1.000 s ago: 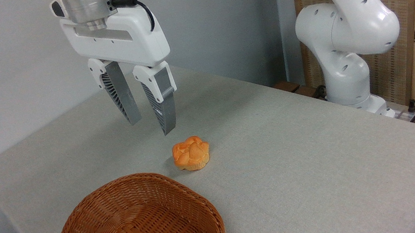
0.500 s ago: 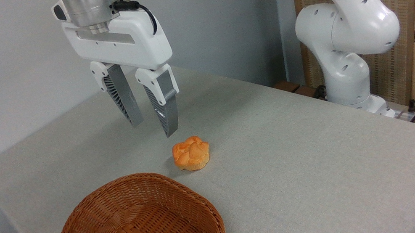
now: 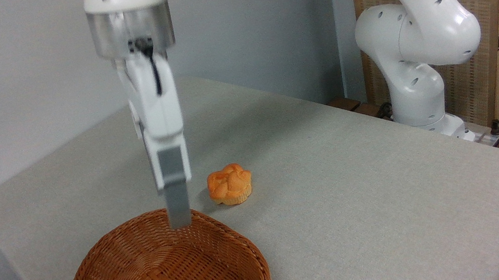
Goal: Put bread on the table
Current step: 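Move the open gripper down toward the braided bread in the basket, then lower the gripper into the basket around the braided bread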
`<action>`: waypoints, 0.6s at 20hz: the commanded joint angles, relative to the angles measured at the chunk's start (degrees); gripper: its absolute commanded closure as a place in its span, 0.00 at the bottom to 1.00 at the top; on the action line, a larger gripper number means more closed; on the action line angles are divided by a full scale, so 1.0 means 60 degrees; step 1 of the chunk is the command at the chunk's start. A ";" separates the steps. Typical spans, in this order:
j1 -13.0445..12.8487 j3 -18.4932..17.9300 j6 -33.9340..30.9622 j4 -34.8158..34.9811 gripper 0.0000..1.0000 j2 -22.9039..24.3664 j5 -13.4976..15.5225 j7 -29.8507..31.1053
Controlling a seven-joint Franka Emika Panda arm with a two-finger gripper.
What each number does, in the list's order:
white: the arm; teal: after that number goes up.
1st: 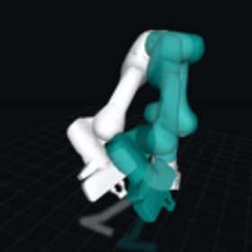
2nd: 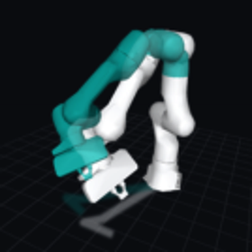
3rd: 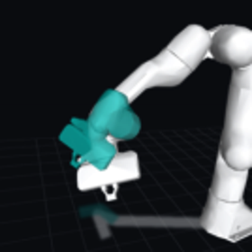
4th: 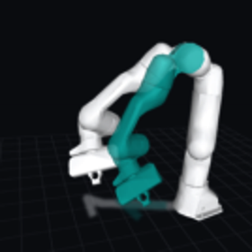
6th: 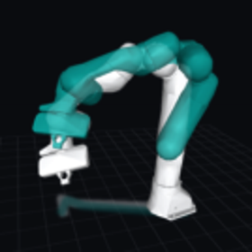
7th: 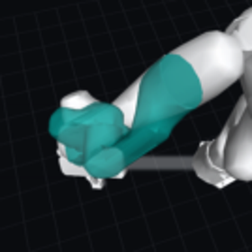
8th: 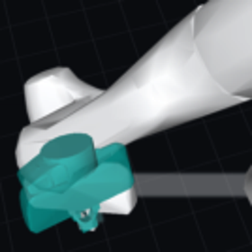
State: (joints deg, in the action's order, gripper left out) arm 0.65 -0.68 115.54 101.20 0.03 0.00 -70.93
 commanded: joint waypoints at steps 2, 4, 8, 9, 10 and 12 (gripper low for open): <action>-0.0064 -0.0121 0.2171 0.1457 0.00 0.0069 -0.0232 -0.1111; -0.0064 -0.0092 0.2509 0.1604 0.00 -0.0208 -0.1400 -0.1506; -0.0049 -0.0121 0.2584 0.1766 0.00 -0.0400 -0.2168 -0.1537; -0.0035 -0.0106 0.2598 0.1809 0.00 -0.0502 -0.2182 -0.1537; -0.0035 -0.0121 0.2599 0.1824 0.00 -0.0590 -0.2182 -0.1537; -0.0035 -0.0121 0.2613 0.1839 0.00 -0.0737 -0.2444 -0.1537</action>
State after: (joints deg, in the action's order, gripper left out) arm 0.59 -0.95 129.99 111.60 -3.47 -12.42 -79.05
